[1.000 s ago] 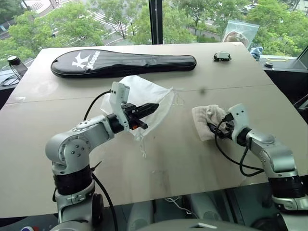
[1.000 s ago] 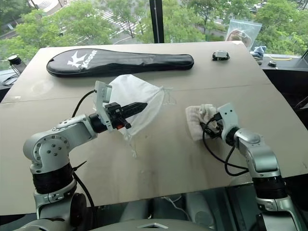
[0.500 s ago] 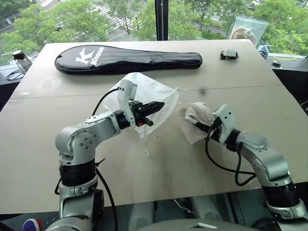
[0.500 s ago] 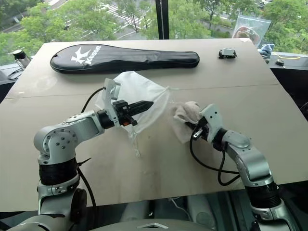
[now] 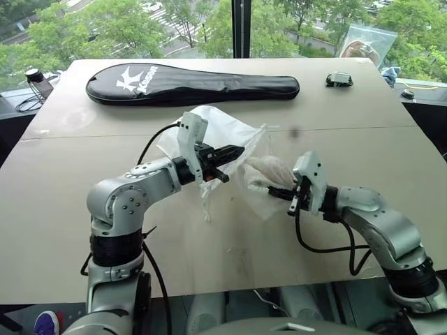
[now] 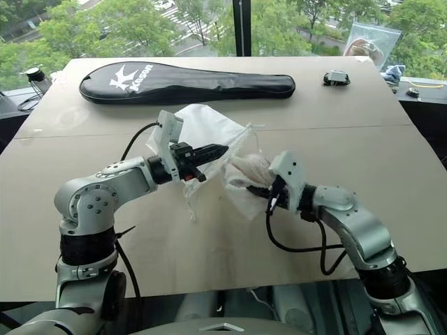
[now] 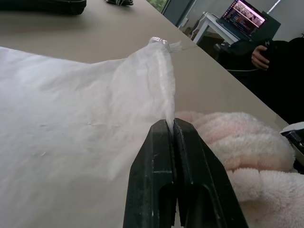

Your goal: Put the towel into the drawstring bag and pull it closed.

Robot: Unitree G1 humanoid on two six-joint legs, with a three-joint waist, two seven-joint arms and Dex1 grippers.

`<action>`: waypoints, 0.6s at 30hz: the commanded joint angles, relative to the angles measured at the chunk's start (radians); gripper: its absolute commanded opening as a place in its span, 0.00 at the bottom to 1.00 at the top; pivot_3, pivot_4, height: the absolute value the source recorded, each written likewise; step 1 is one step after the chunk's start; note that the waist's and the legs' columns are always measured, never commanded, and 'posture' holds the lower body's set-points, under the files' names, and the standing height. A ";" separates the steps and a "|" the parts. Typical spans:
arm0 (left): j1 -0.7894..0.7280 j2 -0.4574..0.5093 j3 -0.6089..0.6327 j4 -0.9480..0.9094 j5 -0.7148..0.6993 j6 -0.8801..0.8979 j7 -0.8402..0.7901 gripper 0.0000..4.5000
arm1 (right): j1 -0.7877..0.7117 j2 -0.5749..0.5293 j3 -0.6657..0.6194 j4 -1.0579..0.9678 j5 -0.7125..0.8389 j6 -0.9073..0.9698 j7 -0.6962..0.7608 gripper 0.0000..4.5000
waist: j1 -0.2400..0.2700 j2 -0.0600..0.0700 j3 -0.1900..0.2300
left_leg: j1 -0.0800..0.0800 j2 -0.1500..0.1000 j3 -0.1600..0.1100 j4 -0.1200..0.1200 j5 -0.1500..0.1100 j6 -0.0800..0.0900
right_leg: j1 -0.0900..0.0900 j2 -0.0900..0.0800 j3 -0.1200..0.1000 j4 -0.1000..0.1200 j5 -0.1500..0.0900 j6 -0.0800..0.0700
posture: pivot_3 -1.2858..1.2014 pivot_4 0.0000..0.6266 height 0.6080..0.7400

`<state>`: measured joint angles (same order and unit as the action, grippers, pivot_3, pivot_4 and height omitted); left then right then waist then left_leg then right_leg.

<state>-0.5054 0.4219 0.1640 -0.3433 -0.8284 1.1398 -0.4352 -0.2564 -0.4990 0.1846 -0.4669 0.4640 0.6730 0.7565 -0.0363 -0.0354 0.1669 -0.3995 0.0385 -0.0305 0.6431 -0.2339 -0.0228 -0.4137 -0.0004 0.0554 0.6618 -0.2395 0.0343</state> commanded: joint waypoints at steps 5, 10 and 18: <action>-0.003 0.031 0.006 -0.029 0.000 -0.035 -0.015 0.00 | -0.001 -0.013 -0.075 -0.050 0.102 0.001 0.029 0.01 | -0.004 0.000 0.000 | 0.000 0.000 0.000 0.000 0.000 0.000 | 0.000 0.000 0.000 0.000 0.000 0.001 | 0.52 0.24 1.00; 0.011 0.042 -0.007 -0.042 0.005 -0.053 -0.017 0.00 | -0.036 0.037 -0.052 -0.006 0.071 -0.003 -0.032 0.01 | -0.002 0.000 0.000 | 0.000 0.000 0.000 0.000 0.000 0.000 | 0.000 0.000 0.000 0.000 0.000 0.001 | 0.52 0.24 1.00; 0.026 0.058 -0.002 -0.045 0.000 -0.063 -0.014 0.00 | 0.029 0.033 -0.132 -0.117 0.287 0.056 0.019 0.01 | 0.001 0.001 0.001 | -0.001 0.000 -0.001 0.000 0.000 0.000 | 0.000 0.000 -0.001 0.000 0.000 0.000 | 0.52 0.24 1.00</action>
<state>-0.4700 0.4746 0.1490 -0.3493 -0.8172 1.1006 -0.4408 -0.2245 -0.4617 0.0750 -0.5406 0.7148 0.7373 0.7588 -0.0354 -0.0344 0.1680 -0.4000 0.0385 -0.0314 0.6432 -0.2339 -0.0228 -0.4136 -0.0005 0.0545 0.6618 -0.2399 0.0346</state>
